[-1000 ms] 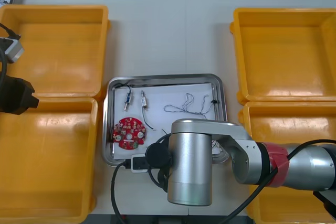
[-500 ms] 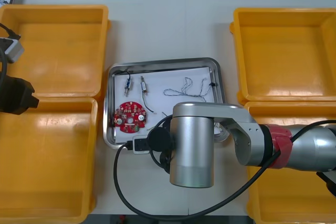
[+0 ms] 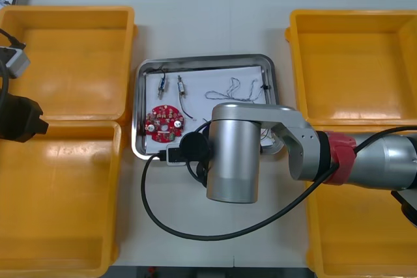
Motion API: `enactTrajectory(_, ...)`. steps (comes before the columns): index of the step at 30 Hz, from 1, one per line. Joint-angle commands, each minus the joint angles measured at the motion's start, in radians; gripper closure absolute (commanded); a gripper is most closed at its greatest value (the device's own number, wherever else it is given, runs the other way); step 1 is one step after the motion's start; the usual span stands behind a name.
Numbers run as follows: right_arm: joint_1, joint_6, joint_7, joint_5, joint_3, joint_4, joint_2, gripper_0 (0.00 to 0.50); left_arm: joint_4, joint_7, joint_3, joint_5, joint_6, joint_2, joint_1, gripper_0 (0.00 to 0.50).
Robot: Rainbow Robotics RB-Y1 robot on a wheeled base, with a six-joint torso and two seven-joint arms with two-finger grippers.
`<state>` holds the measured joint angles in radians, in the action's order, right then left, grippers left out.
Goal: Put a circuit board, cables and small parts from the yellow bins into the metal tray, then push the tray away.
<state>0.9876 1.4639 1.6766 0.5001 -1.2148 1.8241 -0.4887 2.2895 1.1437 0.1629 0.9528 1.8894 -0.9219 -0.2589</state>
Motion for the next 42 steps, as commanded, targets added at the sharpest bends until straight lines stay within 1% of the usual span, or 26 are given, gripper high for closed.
enactTrajectory(1, 0.088, -0.020, -0.024, 0.054, -0.014, -0.023, -0.024, 0.500, 0.028, 0.034, 0.033, -0.003, -0.009, -0.038, 0.023, 0.000)
enactTrajectory(5, 0.118, -0.033, -0.024, 0.081, -0.014, -0.046, -0.024, 0.500, 0.028, 0.034, 0.033, -0.003, -0.009, -0.038, 0.023, 0.000)
enactTrajectory(16, 0.186, -0.086, -0.006, 0.083, -0.014, -0.143, -0.024, 0.500, 0.028, 0.034, 0.033, -0.003, -0.009, -0.038, 0.023, 0.000)
enactTrajectory(24, 0.220, -0.134, 0.026, 0.041, -0.014, -0.227, -0.022, 0.500, 0.028, 0.034, 0.033, -0.003, -0.009, -0.038, 0.023, 0.000)
enactTrajectory(30, 0.230, -0.157, 0.048, 0.025, -0.014, -0.256, -0.022, 0.500, 0.028, 0.034, 0.033, -0.003, -0.009, -0.038, 0.023, 0.000)
enactTrajectory(37, 0.233, -0.284, 0.087, 0.021, -0.014, -0.312, -0.021, 0.500, 0.028, 0.034, 0.033, -0.003, -0.009, -0.038, 0.023, 0.000)
enactTrajectory(42, 0.236, -0.332, 0.111, 0.021, -0.014, -0.341, -0.021, 0.500, 0.028, 0.034, 0.033, -0.003, -0.009, -0.038, 0.023, 0.000)
